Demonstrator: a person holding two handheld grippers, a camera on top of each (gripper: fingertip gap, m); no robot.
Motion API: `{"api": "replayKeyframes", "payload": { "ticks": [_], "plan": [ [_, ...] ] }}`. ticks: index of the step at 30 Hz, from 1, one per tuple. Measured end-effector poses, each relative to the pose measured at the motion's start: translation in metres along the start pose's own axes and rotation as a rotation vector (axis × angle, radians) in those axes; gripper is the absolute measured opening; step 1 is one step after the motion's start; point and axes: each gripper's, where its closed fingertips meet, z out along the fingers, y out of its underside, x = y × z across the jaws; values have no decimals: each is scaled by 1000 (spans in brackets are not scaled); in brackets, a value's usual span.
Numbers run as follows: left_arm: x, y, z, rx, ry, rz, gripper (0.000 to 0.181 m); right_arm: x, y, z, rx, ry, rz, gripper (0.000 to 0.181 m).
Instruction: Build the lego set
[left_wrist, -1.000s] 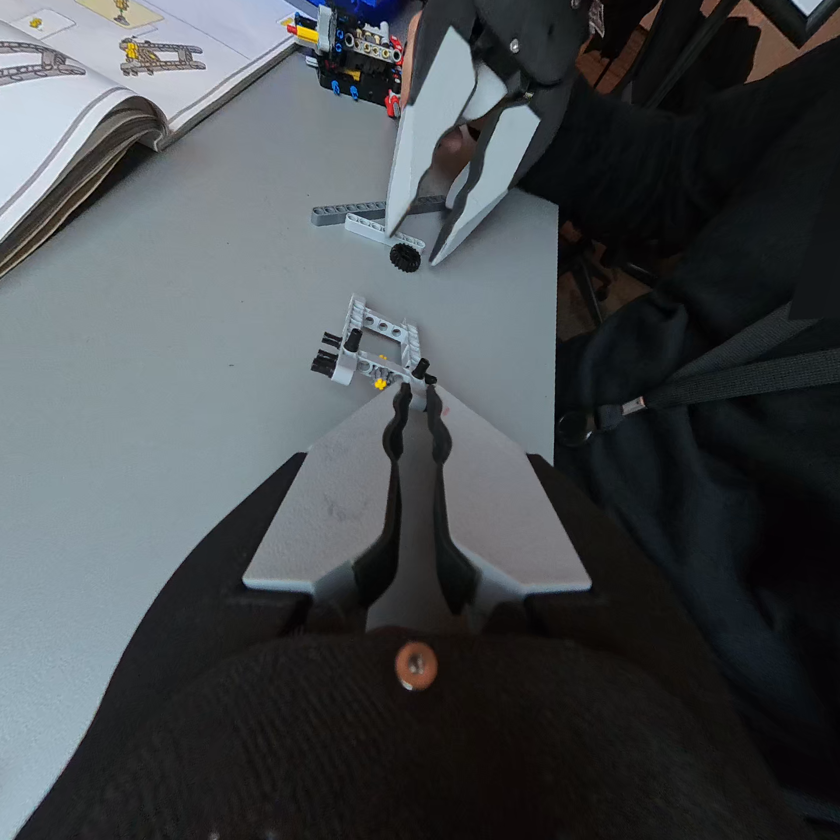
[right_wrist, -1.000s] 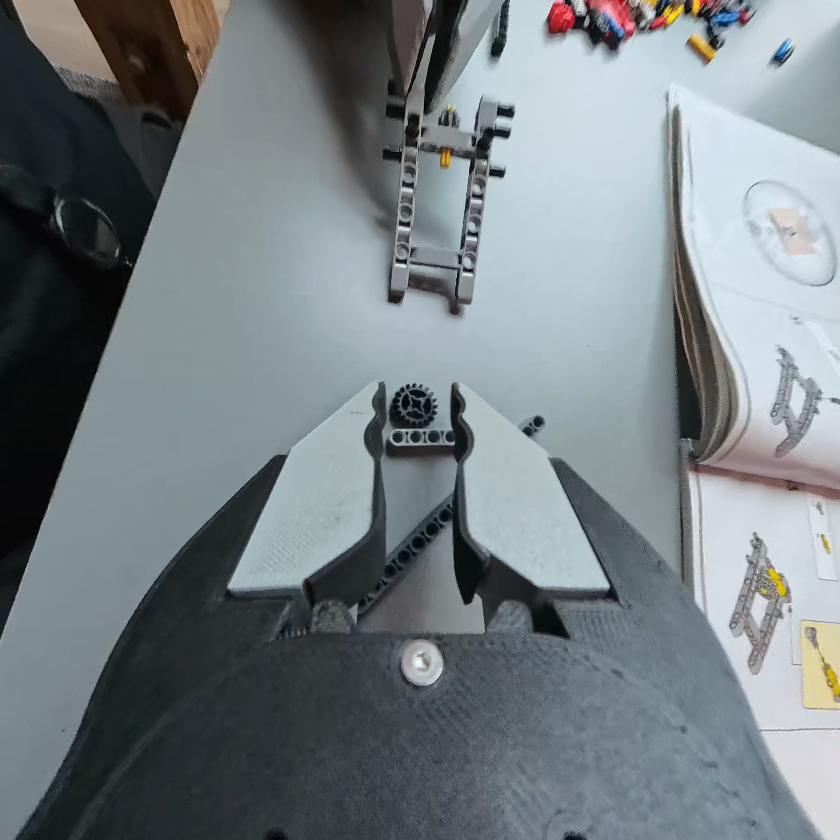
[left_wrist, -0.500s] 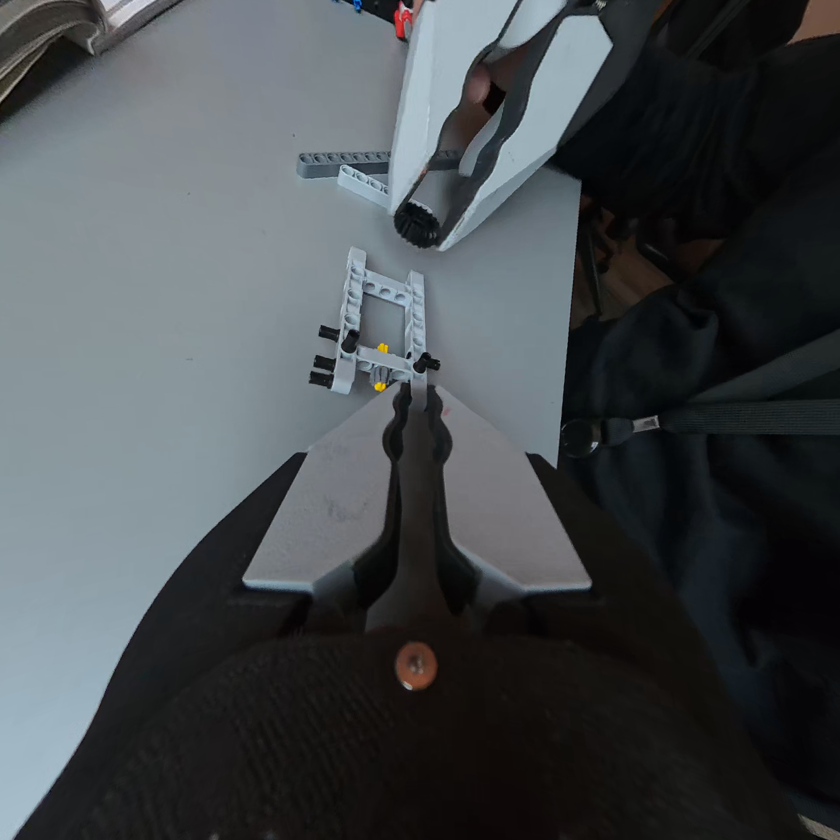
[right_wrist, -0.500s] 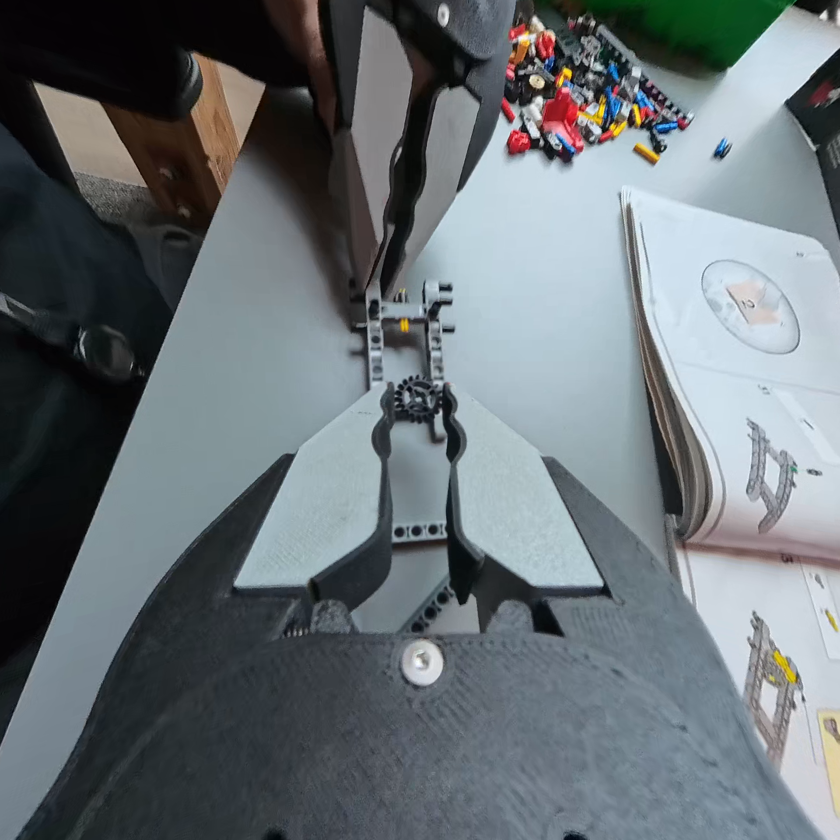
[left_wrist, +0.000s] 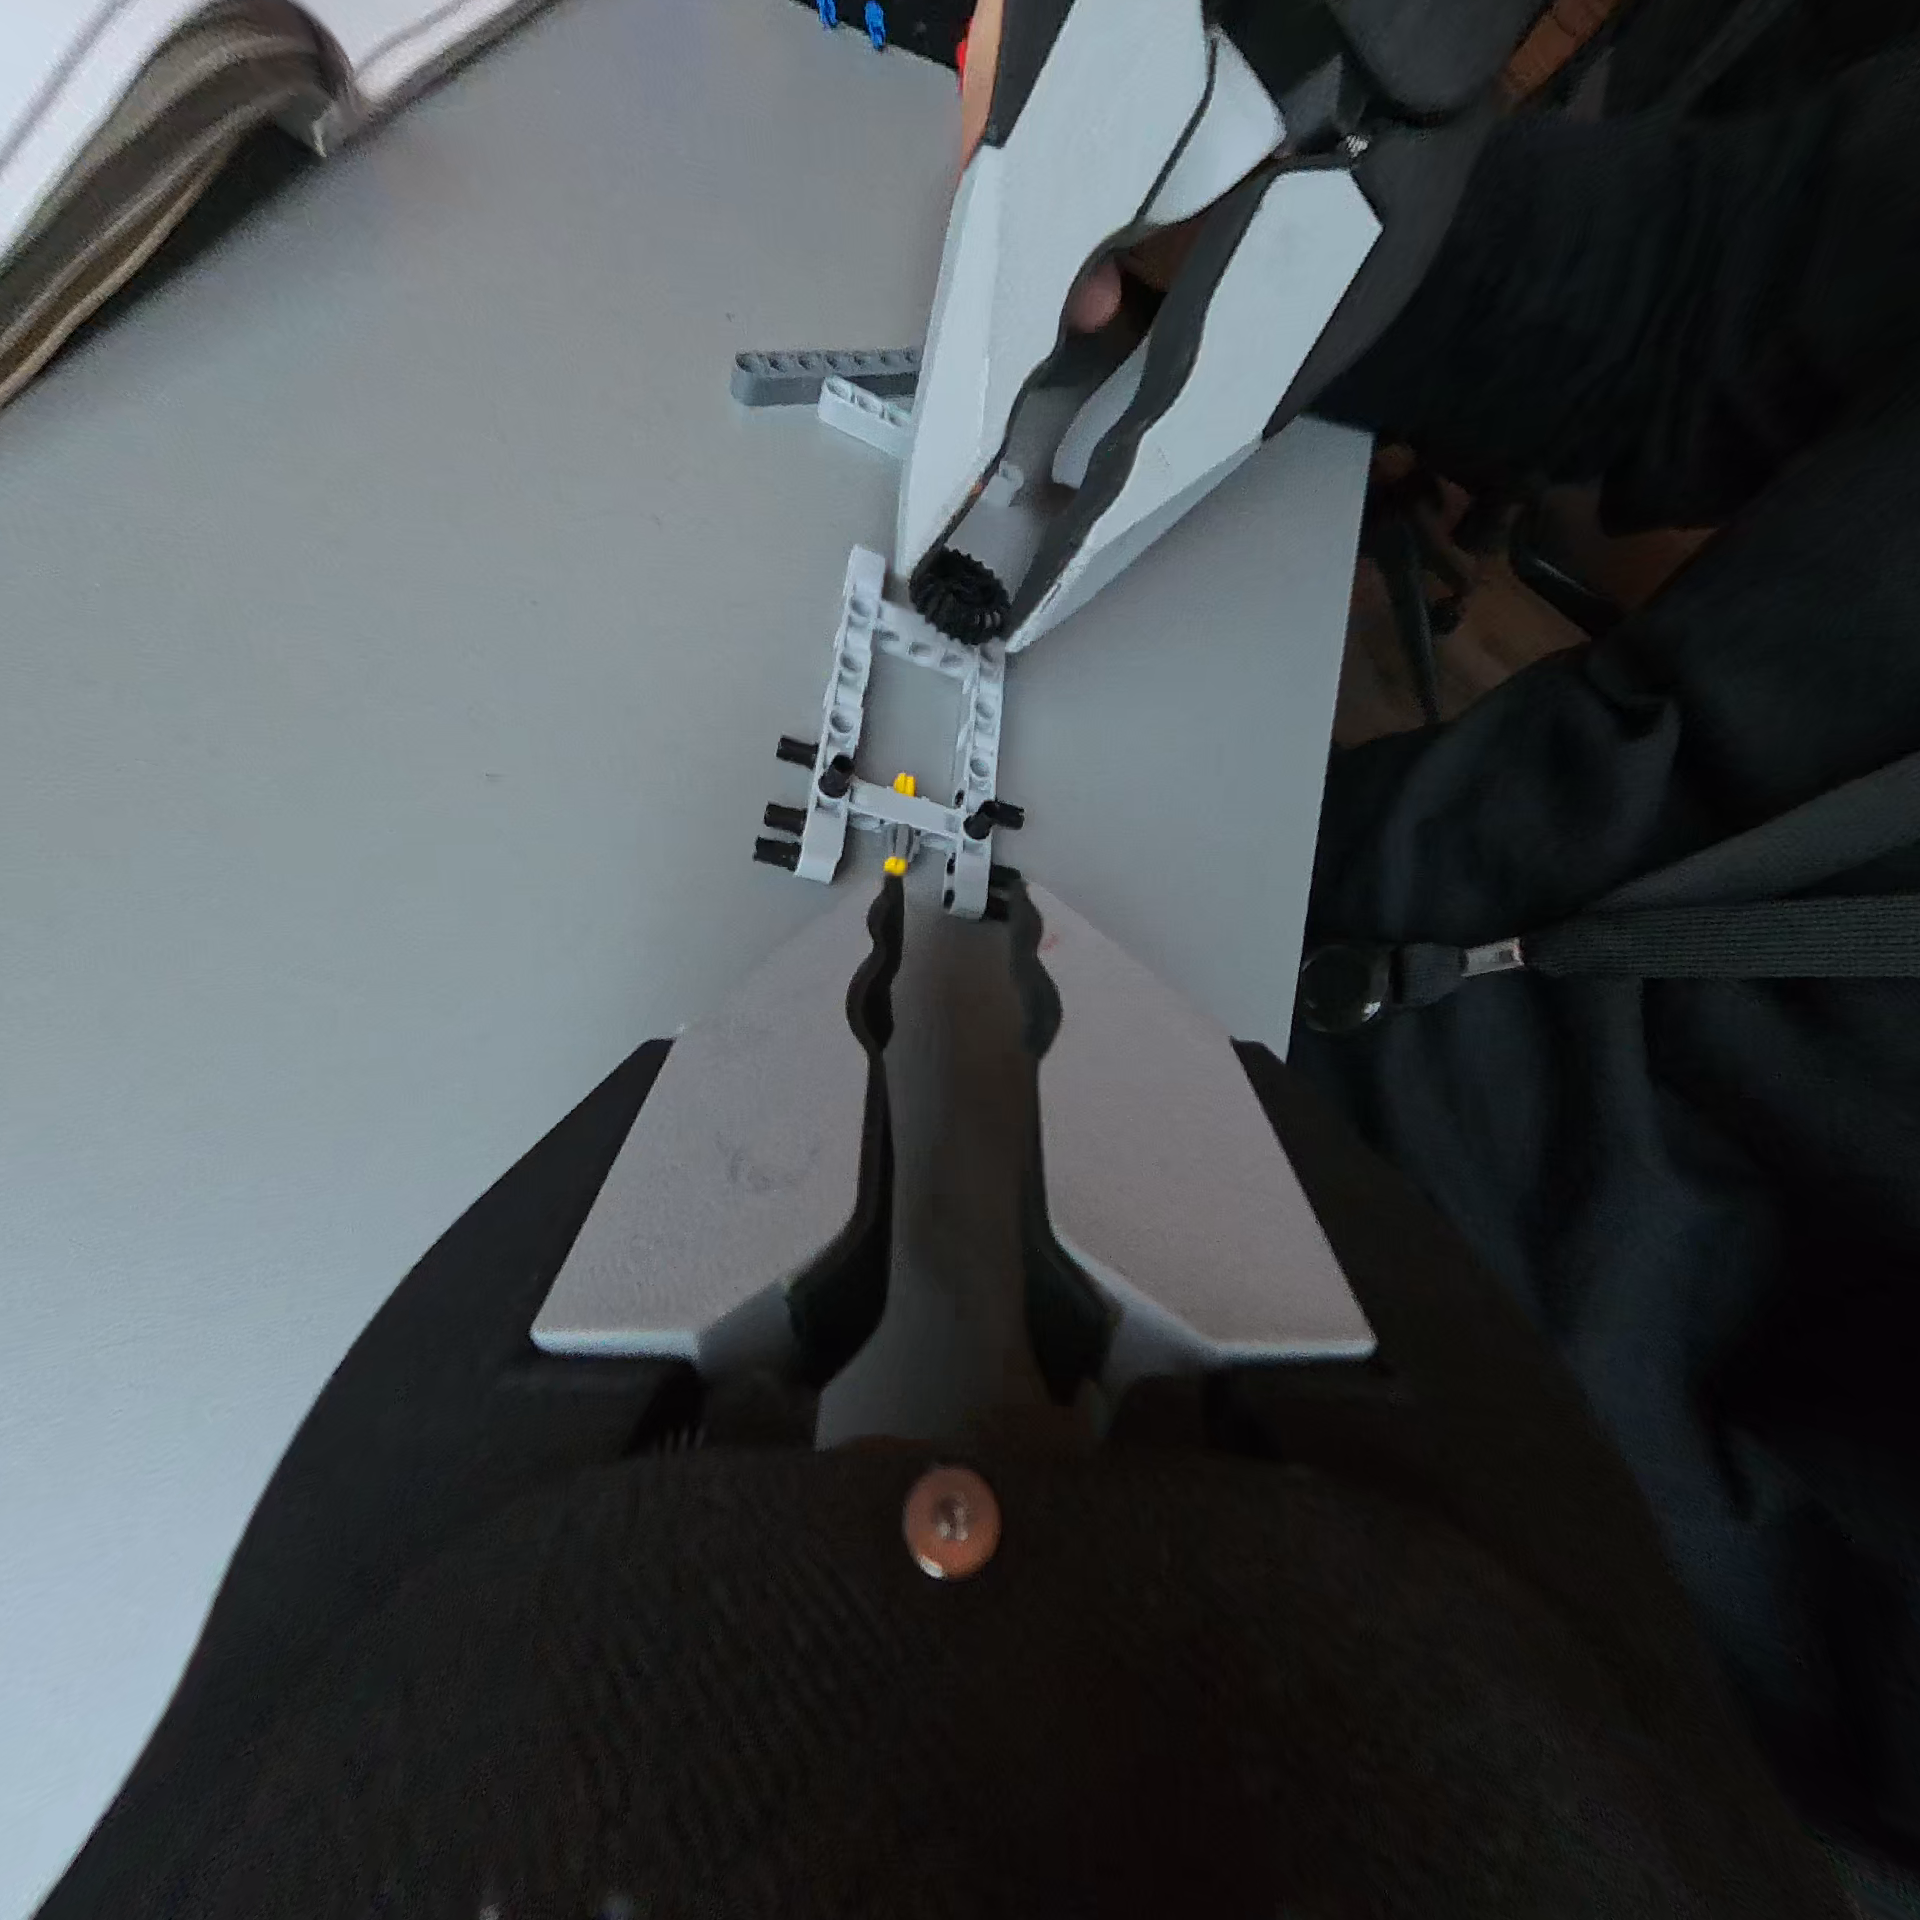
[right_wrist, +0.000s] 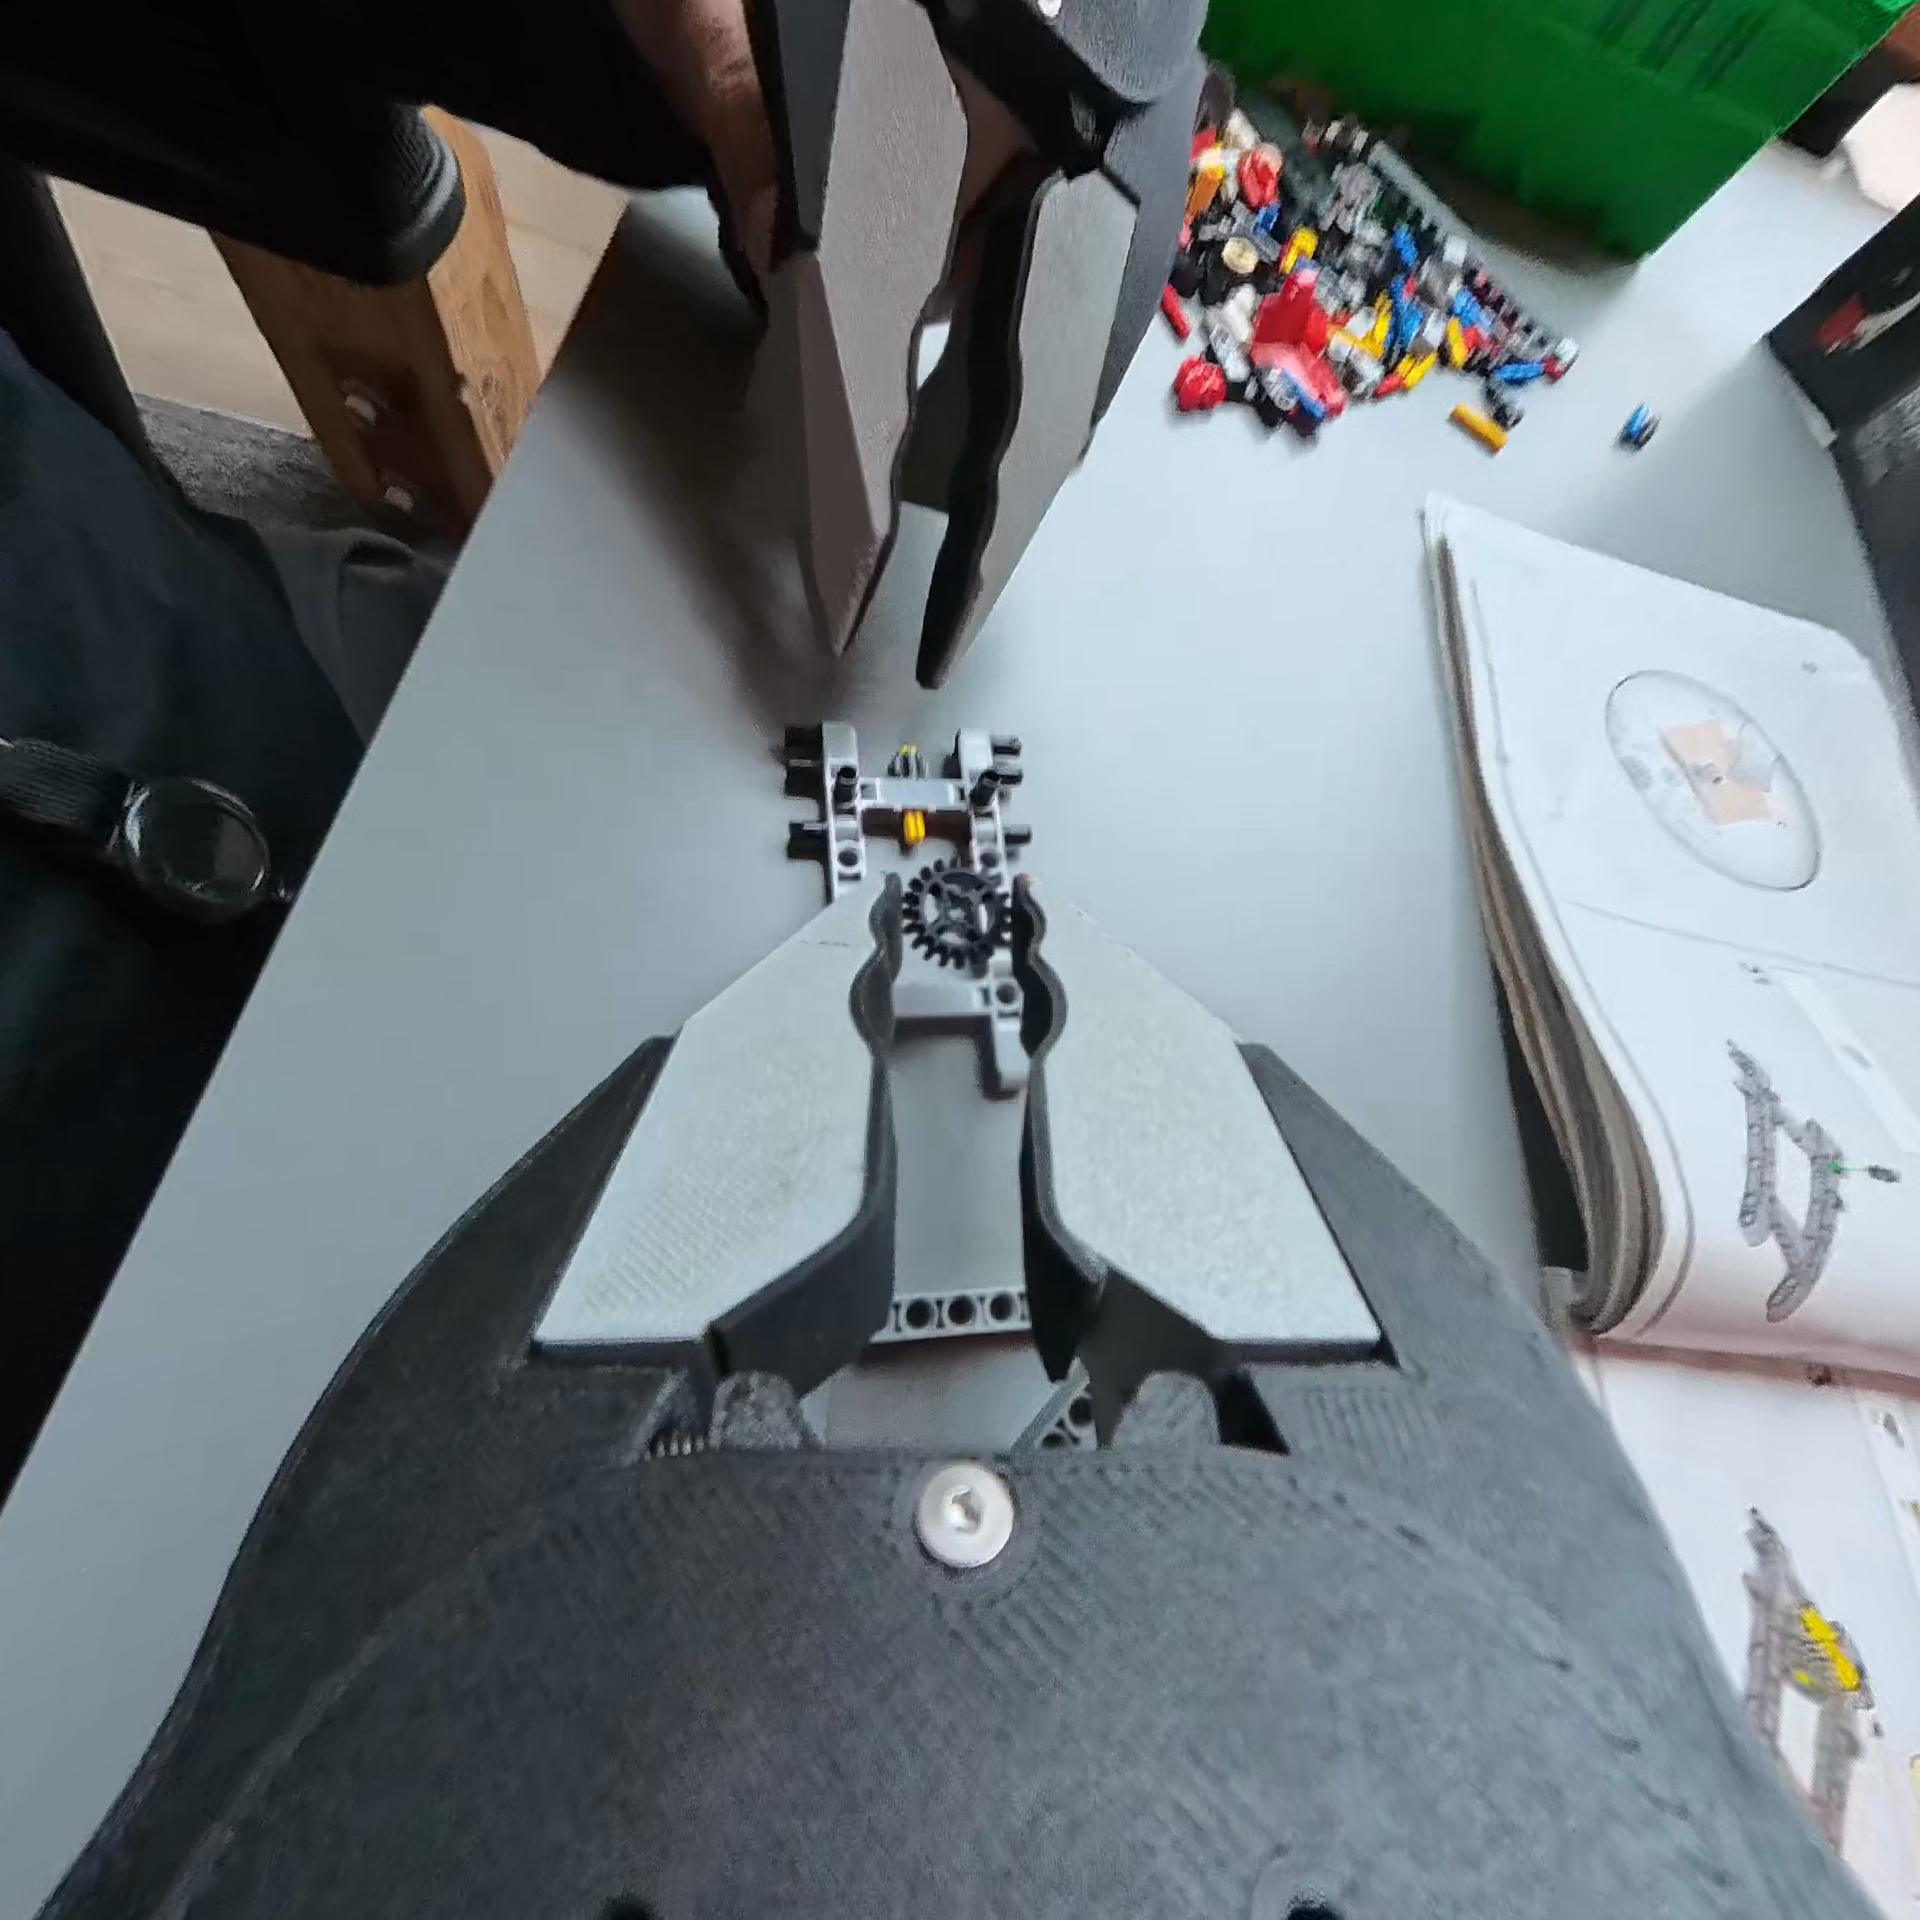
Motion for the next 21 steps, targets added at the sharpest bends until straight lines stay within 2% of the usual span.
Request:
{"api": "replayKeyframes", "payload": {
  "ticks": [4, 8, 12, 16, 21],
  "plan": [
    [7, -23, -3, 50, -20, 36, 13, 5, -20, -5, 67, 67, -76, 17],
    [13, -40, 0, 100, 42, 4, 14, 4, -28, -6, 69, 120, -142, 17],
    [17, -45, 3, 122, 174, -111, 20, -2, -31, -5, 62, 161, -223, 17],
    [20, -48, 6, 144, 241, -175, 19, -4, -37, -6, 66, 215, -287, 17],
    [21, -52, 7, 149, 270, -205, 8, -2, -38, -7, 51, 247, -303, 17]
  ]
}}
